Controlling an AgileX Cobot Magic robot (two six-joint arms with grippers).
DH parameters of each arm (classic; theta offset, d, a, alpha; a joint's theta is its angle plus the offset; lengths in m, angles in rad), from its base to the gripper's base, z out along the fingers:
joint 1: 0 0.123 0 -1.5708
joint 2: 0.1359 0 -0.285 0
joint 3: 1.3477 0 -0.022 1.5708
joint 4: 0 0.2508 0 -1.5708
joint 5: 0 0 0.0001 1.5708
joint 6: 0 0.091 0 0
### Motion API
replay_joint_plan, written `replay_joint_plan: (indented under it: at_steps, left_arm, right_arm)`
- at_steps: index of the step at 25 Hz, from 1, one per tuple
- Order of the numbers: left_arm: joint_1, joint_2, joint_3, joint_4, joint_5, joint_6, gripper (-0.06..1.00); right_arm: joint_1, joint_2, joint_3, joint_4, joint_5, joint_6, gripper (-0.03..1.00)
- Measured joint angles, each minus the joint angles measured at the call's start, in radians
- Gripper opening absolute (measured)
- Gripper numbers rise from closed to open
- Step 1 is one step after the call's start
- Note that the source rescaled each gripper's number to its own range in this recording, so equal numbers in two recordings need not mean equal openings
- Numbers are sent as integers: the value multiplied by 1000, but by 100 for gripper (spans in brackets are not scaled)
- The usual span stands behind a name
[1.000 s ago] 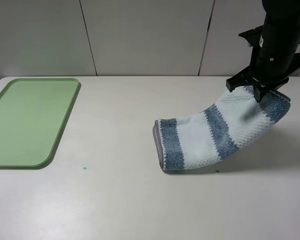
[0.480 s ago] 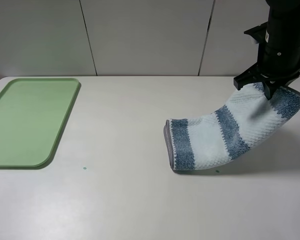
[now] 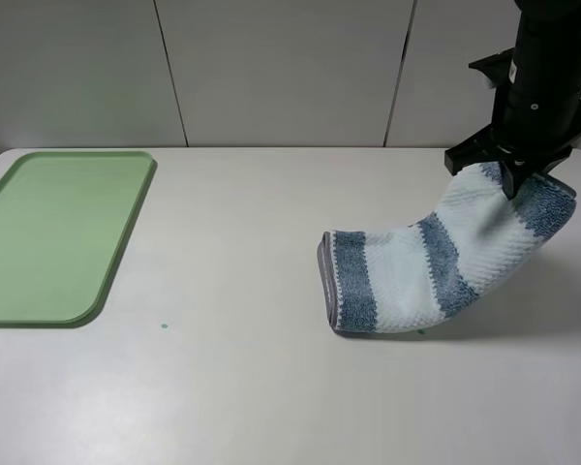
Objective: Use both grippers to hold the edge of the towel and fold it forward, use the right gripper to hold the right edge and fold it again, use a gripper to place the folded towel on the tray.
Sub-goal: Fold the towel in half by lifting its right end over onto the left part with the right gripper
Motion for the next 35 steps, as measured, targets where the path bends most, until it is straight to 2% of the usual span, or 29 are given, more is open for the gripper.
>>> replay_joint_plan:
  at_steps: [17, 35]
  left_arm:
    - [0, 0, 0, 0, 0, 0, 88]
    - [0, 0, 0, 0, 0, 0, 88]
  right_arm:
    - [182, 0, 0, 26, -72, 65, 8]
    - [186, 0, 0, 127, -85, 60, 7]
